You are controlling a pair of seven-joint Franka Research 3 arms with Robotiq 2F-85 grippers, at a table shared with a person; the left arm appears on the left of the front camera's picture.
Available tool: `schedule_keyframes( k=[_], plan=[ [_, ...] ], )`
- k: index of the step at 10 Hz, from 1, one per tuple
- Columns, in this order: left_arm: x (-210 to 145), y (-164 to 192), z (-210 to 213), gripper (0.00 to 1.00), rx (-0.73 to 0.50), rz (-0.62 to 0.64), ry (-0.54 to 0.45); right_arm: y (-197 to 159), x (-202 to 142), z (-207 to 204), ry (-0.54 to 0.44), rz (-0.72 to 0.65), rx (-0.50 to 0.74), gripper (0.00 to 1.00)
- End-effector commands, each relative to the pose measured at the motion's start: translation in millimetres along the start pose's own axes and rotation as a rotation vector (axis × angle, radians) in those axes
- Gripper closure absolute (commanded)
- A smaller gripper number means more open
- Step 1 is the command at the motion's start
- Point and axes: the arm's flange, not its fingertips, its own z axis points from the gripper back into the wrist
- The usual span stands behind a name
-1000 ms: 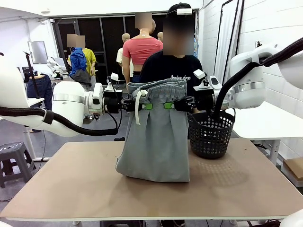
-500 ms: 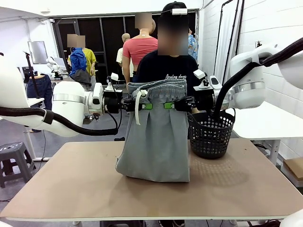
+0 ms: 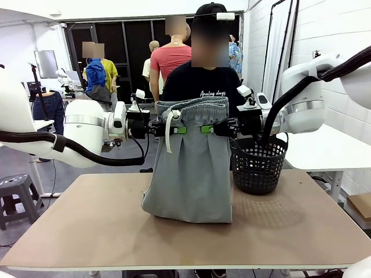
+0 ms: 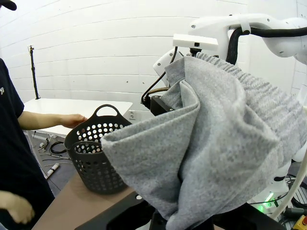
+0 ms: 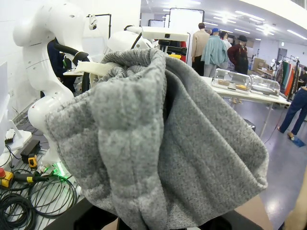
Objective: Fold the training pants.
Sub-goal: Fold the Training pants in half.
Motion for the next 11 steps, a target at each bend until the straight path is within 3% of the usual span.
schedule_keyframes(
  k=[1, 7, 11],
  plan=[
    [0.7, -4.6, 2.9, 1.00, 0.002, 0.000, -0.004, -1.3, -0.6, -2.6, 0.001, -0.009, 0.013, 1.00],
    [5.6, -40.6, 23.6, 1.00, 0.014, 0.048, 0.002, -3.8, 5.4, -17.1, -0.014, -0.087, 0.112, 1.00],
    [23.2, 11.1, 7.4, 1.00, 0.085, 0.069, 0.031, -50.7, 26.3, -26.4, 0.015, -0.067, 0.117, 1.00]
  ],
)
